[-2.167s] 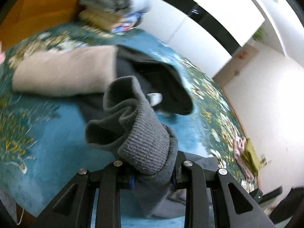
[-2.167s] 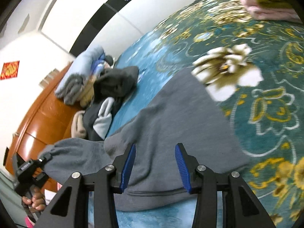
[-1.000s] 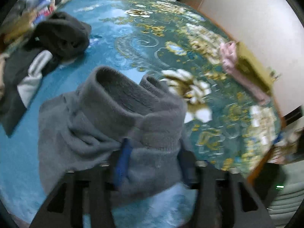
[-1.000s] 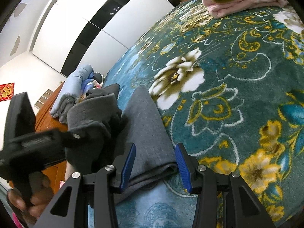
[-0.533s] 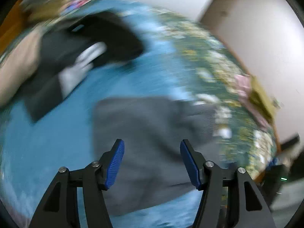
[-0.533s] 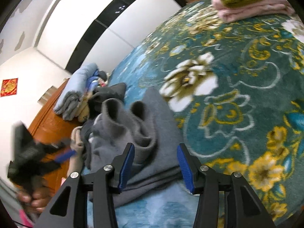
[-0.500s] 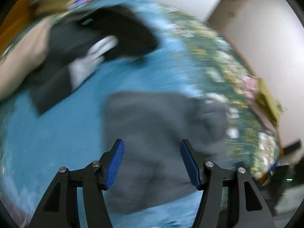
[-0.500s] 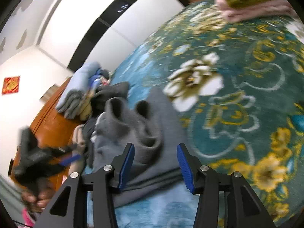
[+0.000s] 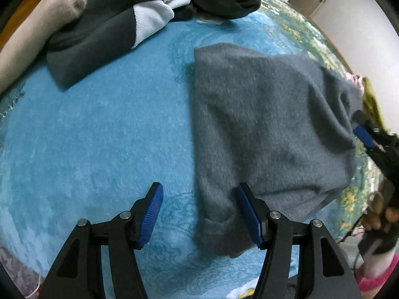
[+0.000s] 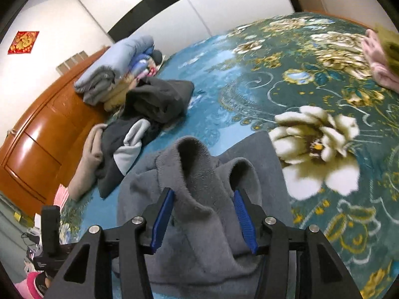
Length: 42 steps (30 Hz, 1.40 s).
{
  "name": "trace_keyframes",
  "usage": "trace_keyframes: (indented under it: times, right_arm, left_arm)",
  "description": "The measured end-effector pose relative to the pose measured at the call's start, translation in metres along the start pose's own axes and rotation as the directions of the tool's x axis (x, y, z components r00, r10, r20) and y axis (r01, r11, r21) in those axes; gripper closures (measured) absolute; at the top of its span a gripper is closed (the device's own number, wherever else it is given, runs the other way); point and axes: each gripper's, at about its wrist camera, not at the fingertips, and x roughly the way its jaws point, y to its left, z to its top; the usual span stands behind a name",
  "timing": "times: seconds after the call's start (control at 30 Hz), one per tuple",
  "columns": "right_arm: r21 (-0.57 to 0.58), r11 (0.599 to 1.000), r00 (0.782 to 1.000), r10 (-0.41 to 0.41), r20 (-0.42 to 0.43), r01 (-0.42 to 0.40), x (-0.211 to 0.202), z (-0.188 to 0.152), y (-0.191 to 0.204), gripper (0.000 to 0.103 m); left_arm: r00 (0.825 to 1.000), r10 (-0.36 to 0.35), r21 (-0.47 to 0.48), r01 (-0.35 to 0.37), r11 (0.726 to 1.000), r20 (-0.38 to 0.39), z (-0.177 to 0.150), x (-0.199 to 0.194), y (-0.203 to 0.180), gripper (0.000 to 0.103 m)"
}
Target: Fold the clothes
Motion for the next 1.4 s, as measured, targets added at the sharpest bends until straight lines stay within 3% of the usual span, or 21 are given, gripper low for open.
trace_keyframes:
  times: [0.2,0.4,0.57,0.73,0.83,0.9,0.97,1.03,1.13,1.27,1.4]
  right_arm:
    - [0.056,0.998,0.996,0.002,-0.091,0.003,0.027,0.01,-0.019,0.043]
    - [0.005,0.995,0.994,0.097,-0.046,-0.097,0.013,0.008,0.0,0.042]
    - [0.076,0.996,0.997,0.041,-0.068,-0.036,0.022,0.011,-0.022,0.042]
    - [0.085,0.993,0.987,0.094,-0.132,-0.083,0.04,0.011,-0.021,0.042]
    - [0.116,0.989,0.988,0.109,-0.109,-0.096,0.037,0.01,-0.021,0.042]
    - [0.13,0.984,0.987,0.131,-0.088,-0.118,0.031,0.01,-0.018,0.05]
    - [0.128,0.984,0.987,0.133,-0.089,-0.122,0.027,0.01,-0.014,0.074]
    - [0.157,0.973,0.981,0.18,-0.073,-0.167,0.02,0.011,-0.015,0.087]
    - [0.226,0.932,0.959,0.283,0.029,-0.283,-0.005,0.021,-0.022,0.091]
    - [0.187,0.917,0.933,0.332,0.136,-0.353,-0.048,0.042,-0.024,0.091]
    - [0.258,0.938,0.972,0.219,0.082,-0.233,-0.033,0.032,-0.059,0.091]
  left_arm:
    - [0.997,-0.057,-0.078,0.06,0.995,0.048,0.012,-0.013,0.03,0.041]
    - [0.997,-0.051,-0.118,0.058,0.991,0.066,0.015,-0.015,0.045,0.041]
    - [0.997,-0.065,-0.12,0.071,0.99,0.052,0.015,-0.013,0.047,0.041]
    - [0.996,-0.069,-0.126,0.075,0.989,0.052,0.01,-0.017,0.049,0.041]
    - [0.996,-0.07,-0.122,0.076,0.99,0.056,0.008,-0.02,0.05,0.041]
    - [0.996,-0.068,-0.125,0.074,0.989,0.055,0.006,-0.021,0.05,0.041]
    - [0.996,-0.072,-0.124,0.077,0.989,0.051,0.007,-0.019,0.048,0.041]
    - [0.996,-0.075,-0.113,0.08,0.99,0.048,0.005,-0.019,0.044,0.041]
    - [0.996,-0.08,-0.087,0.084,0.993,0.048,0.003,-0.019,0.037,0.041]
    - [0.995,-0.088,-0.071,0.091,0.993,0.041,0.004,-0.017,0.032,0.041]
    - [0.996,-0.09,-0.064,0.091,0.994,0.02,0.003,-0.01,0.027,0.041]
